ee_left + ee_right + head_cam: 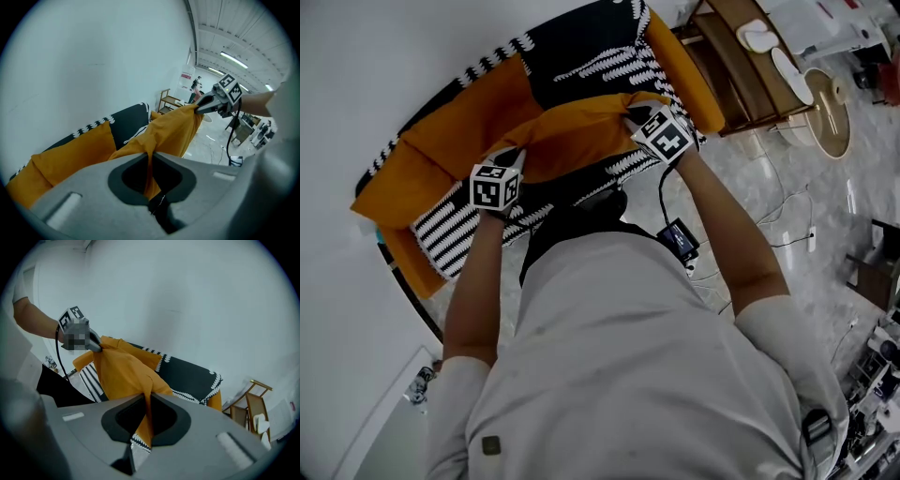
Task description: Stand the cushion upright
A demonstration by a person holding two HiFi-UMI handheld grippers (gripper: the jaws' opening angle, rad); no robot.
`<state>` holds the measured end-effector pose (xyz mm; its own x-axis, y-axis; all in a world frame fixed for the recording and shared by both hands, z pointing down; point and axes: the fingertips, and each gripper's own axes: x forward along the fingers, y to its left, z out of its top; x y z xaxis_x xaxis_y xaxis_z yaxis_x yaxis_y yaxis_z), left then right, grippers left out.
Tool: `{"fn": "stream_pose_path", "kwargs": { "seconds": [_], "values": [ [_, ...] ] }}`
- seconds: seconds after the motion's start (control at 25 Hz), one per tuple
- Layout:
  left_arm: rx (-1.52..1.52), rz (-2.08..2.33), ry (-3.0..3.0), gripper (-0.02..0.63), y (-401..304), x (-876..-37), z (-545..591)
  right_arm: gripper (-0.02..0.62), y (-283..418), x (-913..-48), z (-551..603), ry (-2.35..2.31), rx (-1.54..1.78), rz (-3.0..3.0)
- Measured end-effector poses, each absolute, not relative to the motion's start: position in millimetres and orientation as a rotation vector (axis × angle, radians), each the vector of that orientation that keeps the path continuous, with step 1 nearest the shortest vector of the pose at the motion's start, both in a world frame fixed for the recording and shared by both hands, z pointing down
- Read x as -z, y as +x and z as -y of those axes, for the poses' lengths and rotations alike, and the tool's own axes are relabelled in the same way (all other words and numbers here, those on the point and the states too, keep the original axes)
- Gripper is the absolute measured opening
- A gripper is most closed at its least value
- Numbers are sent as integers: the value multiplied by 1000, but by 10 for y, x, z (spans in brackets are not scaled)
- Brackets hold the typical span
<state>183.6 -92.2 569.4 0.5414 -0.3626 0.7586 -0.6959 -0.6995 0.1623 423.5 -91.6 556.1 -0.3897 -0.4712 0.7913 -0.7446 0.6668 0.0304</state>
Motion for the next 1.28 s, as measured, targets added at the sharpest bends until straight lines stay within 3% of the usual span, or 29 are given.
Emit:
{"fn": "stream_pose_path", "kwargs": {
  "seconds": [0.84, 1.28],
  "values": [
    [-1035, 645, 2396, 17, 2384, -5874, 1882, 37, 4771, -5677, 1768, 1016, -484, 1961],
    [-987, 759, 2311, 17, 2874, -5879, 2330, 37, 5276, -5777, 2423, 906, -455, 1993]
  ]
}}
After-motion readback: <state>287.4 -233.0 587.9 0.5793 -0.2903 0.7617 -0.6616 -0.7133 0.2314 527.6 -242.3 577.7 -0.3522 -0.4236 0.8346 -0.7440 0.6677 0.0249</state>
